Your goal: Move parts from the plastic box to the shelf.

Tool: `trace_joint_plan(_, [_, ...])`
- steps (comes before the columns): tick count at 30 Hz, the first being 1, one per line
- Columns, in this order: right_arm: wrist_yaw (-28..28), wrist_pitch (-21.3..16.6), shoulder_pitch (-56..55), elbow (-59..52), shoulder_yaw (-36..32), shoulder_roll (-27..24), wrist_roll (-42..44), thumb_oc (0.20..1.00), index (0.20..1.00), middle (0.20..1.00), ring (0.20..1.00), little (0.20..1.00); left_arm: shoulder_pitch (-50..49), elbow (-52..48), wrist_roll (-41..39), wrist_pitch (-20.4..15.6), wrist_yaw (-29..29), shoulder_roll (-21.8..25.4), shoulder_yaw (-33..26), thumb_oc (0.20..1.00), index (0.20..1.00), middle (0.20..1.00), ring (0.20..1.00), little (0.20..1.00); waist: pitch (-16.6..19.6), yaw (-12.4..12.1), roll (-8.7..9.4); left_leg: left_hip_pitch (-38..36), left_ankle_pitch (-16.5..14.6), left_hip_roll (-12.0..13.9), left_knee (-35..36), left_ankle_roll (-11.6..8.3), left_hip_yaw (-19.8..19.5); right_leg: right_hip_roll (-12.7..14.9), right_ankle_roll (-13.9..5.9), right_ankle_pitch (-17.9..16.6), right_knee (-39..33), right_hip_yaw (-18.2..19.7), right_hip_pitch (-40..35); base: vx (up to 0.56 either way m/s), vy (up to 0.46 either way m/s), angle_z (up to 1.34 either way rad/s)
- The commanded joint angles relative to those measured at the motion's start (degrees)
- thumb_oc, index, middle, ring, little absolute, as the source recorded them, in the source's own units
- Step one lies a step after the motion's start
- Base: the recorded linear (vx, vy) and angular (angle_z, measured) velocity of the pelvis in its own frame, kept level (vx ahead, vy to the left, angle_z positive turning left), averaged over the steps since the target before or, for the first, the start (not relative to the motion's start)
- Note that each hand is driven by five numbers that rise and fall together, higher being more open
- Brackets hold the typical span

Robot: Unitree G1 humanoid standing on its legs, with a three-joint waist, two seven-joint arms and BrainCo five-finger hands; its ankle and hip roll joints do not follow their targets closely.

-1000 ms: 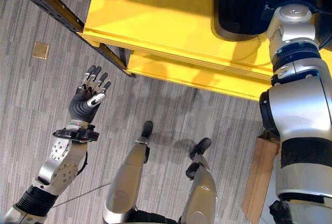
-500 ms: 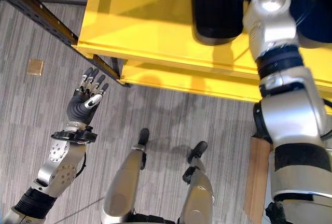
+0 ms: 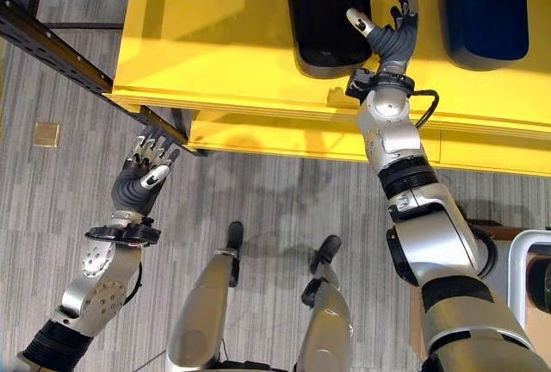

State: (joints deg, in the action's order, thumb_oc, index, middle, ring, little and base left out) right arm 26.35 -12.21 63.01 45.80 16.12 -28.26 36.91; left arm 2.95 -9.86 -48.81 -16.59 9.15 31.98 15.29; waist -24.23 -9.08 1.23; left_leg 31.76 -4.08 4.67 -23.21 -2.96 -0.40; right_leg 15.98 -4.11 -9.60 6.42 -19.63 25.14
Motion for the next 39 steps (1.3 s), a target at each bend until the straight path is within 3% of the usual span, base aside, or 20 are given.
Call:
trace_joint_plan(1, [-1.3, -2.7, 4.1, 0.4, 0.1, -1.9, 0.3, 1.000, 1.000, 1.000, 1.000, 1.000, -0.7, -2.5, 1.0, -2.4, -0.1, -0.5, -0.2, 1.000, 1.000, 1.000, 1.000, 1.000, -0.9, -1.5, -1.55, -0.4, 4.5, 0.6, 6.5, -1.00, -1.2, 1.2, -3.30, 13.5, 13.1, 1.6, -4.3, 0.07, -0.042, -0.04])
trace_joint_plan(3, [-1.6, -2.5, 4.5, 1.8, 0.4, -1.6, 0.6, 1.000, 1.000, 1.000, 1.000, 1.000, -0.7, -2.5, 1.0, -2.4, -0.3, -0.4, -0.1, 1.000, 1.000, 1.000, 1.000, 1.000, -1.0, -1.6, -1.71, -0.3, 4.5, 0.6, 6.5, -1.05, -1.2, 1.1, -3.32, 13.6, 13.2, 1.5, -4.1, 0.00, -0.018, -0.01])
trace_joint_plan(4, [-1.6, -2.4, 4.7, 2.3, 0.7, -1.6, 0.3, 1.000, 1.000, 1.000, 1.000, 1.000, -0.6, -2.5, 1.0, -2.4, -0.3, -0.3, -0.1, 1.000, 1.000, 1.000, 1.000, 1.000, -1.2, -1.6, -1.94, 0.4, 5.9, 0.6, 6.6, -0.62, -1.0, 1.3, -2.87, 12.5, 13.1, 1.2, -3.4, 0.00, 0.000, 0.00])
trace_joint_plan(6, [-1.7, -2.3, 4.9, 3.5, 0.8, -1.2, 0.5, 1.000, 1.000, 1.000, 1.000, 1.000, -0.5, -2.2, 1.0, -2.4, -0.2, -0.4, 0.1, 1.000, 1.000, 1.000, 1.000, 1.000, -1.1, -1.7, -1.95, -0.1, 4.6, 0.7, 6.4, -1.06, -1.2, 1.2, -3.31, 13.7, 13.5, 1.6, -3.6, 0.03, -0.028, -0.04])
trace_joint_plan(15, [-2.7, -1.3, 9.3, 13.2, 2.3, 0.4, 1.9, 1.000, 1.000, 1.000, 1.000, 1.000, -0.4, -2.1, 1.3, -2.8, -0.3, 0.0, 0.5, 1.000, 1.000, 1.000, 1.000, 1.000, -1.5, -2.4, -2.64, 0.8, 5.0, 0.7, 6.8, -1.12, -1.2, 1.2, -3.29, 13.7, 14.1, 1.7, -2.4, 0.00, 0.000, 0.00])
trace_joint_plan(39, [-3.7, -0.7, 5.4, 8.0, 4.1, 4.6, -0.8, 1.000, 1.000, 1.000, 1.000, 1.000, -0.6, -2.1, 1.9, -2.9, 0.5, -0.7, -0.2, 1.000, 1.000, 1.000, 1.000, 1.000, -2.6, -2.9, -1.77, 2.3, 4.9, 0.1, 6.3, -0.81, -1.9, 1.3, -3.08, 13.9, 14.8, 1.1, -2.1, 0.00, -0.001, 0.01])
